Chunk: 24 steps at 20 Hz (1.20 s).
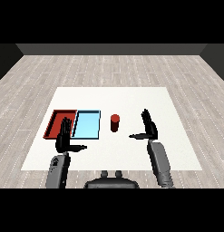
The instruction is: Pick the red can and put it in the red box
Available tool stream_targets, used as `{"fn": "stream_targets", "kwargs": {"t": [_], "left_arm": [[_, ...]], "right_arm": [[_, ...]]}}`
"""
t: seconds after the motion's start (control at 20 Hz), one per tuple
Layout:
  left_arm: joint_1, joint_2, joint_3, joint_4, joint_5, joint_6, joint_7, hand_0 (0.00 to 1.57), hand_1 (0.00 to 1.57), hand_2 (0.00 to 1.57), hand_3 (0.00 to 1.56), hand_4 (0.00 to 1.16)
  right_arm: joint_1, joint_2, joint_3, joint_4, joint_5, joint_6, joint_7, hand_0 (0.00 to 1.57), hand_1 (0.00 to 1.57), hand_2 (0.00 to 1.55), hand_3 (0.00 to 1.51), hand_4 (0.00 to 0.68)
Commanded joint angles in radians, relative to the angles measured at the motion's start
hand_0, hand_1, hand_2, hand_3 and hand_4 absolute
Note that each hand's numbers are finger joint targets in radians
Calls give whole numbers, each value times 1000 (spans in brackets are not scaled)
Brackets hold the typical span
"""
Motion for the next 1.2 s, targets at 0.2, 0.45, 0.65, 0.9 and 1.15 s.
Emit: {"fn": "stream_targets", "kwargs": {"t": [0.2, 0.45, 0.65, 0.9, 1.15], "left_arm": [[-64, -8, -9, 4, -1, 21, 46, 0, 0, 0, 0, 0], [30, -35, -57, -29, -31, 57, -20, 0, 0, 0, 0, 0], [-1, -16, -14, -21, -12, 36, 15, 0, 0, 0, 0, 0], [-63, 6, 8, -30, -1, 48, 77, 0, 0, 0, 0, 0], [42, -27, -23, -26, -17, 28, -16, 0, 0, 0, 0, 0]], "right_arm": [[-28, 46, 27, 27, -9, -23, 33, 0, 0, 0, 0, 0], [-93, 53, 111, 193, -107, -95, -27, 0, 0, 0, 0, 0], [-223, 54, 56, 404, -116, -73, -114, 0, 0, 0, 0, 0], [-120, 54, 124, 270, -189, -94, -57, 0, 0, 0, 0, 0], [-209, 54, 174, 389, -258, -132, -106, 0, 0, 0, 0, 0]]}}
